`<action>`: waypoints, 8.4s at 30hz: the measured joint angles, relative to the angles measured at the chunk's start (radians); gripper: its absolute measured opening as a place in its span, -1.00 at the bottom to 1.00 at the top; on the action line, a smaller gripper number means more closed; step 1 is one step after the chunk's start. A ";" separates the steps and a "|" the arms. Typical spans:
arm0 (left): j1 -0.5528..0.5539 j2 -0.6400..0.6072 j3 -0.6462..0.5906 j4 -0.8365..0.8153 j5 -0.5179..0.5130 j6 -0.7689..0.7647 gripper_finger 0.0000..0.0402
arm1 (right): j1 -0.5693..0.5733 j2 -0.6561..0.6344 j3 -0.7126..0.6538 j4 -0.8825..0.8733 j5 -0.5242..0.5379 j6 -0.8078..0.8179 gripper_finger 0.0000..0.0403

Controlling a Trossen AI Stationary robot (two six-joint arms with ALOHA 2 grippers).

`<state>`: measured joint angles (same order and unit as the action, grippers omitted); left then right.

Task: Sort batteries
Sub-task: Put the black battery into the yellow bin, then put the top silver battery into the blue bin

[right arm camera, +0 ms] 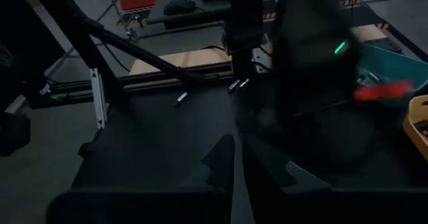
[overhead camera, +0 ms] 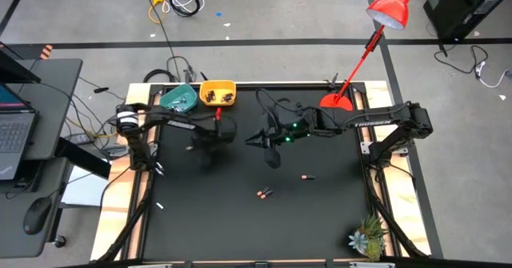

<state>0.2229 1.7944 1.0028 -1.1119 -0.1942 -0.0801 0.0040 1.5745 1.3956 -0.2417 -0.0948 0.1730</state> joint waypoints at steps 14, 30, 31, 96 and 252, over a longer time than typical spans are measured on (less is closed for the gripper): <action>0.359 -0.037 0.472 0.256 0.111 0.022 -0.80 | 0.003 0.000 0.000 -0.002 -0.014 0.011 -0.79; 0.606 0.025 0.449 0.273 0.093 -0.058 -0.51 | -0.030 0.000 0.000 -0.002 0.023 0.010 -0.79; 0.603 0.034 0.449 0.269 0.087 -0.059 -0.43 | -0.036 0.000 0.000 -0.001 0.023 0.010 -0.79; -0.369 -0.045 -0.099 -0.376 0.219 -0.201 -0.18 | 0.272 -0.077 -0.061 -0.269 0.181 0.053 -0.79; -0.576 -0.039 -0.103 -0.142 0.133 -0.299 -0.02 | 0.187 -0.076 -0.061 -0.067 0.149 0.070 -0.79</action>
<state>-0.3531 1.7558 0.8996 -1.2539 -0.0608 -0.3788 0.1910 1.4986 1.3346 -0.3087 0.0544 0.2425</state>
